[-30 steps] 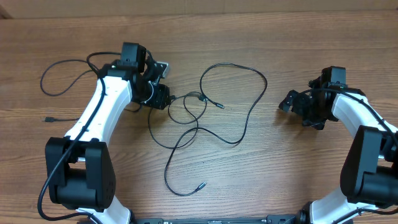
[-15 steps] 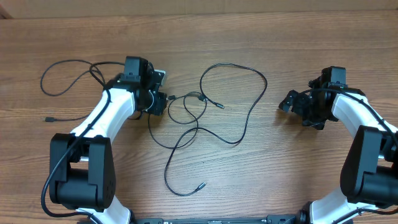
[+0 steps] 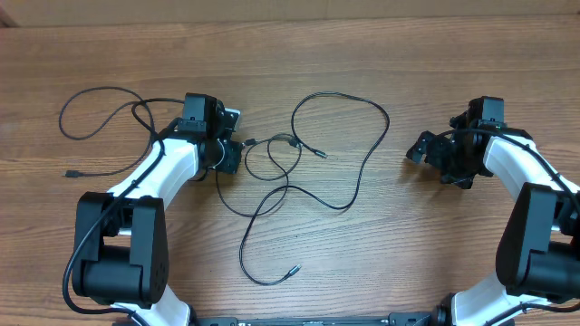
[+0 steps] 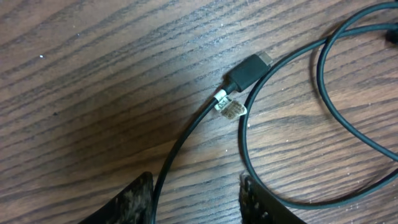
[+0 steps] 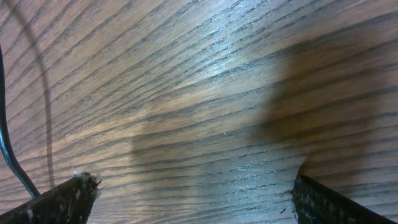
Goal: Untangle cables
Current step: 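Move the left gripper back to left-center and hold position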
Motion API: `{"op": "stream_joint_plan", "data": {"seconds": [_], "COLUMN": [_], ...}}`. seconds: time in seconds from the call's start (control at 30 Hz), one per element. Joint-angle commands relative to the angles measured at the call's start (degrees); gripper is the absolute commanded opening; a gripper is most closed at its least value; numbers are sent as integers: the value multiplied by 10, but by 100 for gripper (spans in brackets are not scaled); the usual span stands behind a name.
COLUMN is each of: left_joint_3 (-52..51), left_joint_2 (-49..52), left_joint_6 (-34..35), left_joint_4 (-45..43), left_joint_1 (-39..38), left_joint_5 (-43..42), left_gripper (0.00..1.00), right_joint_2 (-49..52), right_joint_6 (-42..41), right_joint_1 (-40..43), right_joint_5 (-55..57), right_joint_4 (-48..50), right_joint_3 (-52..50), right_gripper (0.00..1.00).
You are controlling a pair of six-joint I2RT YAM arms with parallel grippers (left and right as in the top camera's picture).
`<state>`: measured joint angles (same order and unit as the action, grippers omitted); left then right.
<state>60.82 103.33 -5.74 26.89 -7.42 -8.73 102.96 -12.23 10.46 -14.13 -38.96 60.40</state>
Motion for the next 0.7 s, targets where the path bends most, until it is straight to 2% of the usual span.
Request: {"op": "stream_joint_plan", "data": {"seconds": [0.0, 0.67], "left_joint_3": [-7, -7], "left_joint_2": [5, 5], "left_joint_6": [11, 11], "left_joint_4": [-6, -17], "left_joint_1": [-1, -1], "left_joint_5": [4, 18], "left_gripper": [45, 41], "right_joint_2": [-13, -13], "right_joint_6": [0, 0], "right_joint_1": [1, 1], "right_joint_5": [6, 6], "right_joint_4": [3, 3], "right_joint_3": [-3, -3], "right_gripper": [100, 100]}}
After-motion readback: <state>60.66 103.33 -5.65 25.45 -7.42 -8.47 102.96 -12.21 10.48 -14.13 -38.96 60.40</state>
